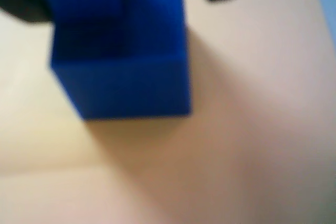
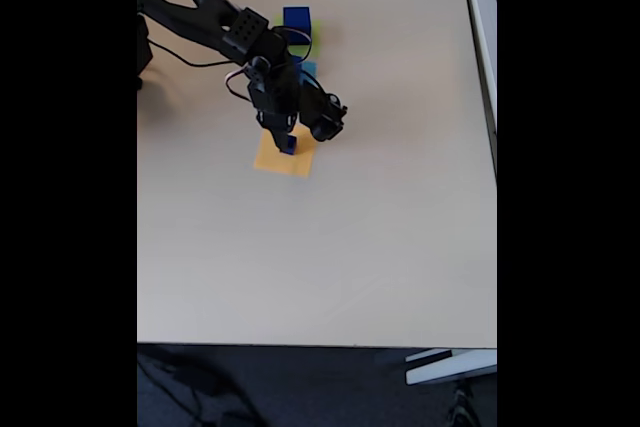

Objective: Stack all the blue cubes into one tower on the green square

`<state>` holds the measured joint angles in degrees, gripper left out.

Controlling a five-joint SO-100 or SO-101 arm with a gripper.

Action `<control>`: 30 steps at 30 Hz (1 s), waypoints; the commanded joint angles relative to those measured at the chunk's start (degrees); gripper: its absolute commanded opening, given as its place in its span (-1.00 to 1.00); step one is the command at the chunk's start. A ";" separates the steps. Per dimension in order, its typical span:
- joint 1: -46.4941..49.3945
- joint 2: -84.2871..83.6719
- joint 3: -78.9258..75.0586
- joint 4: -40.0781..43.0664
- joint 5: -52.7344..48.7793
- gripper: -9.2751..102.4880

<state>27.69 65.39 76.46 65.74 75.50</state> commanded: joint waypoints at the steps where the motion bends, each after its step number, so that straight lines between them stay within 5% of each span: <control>1: -0.26 4.57 -0.26 -0.79 0.26 -0.58; 30: -0.35 8.96 -0.35 0.18 -1.67 -0.56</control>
<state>27.60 68.29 76.99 65.74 74.27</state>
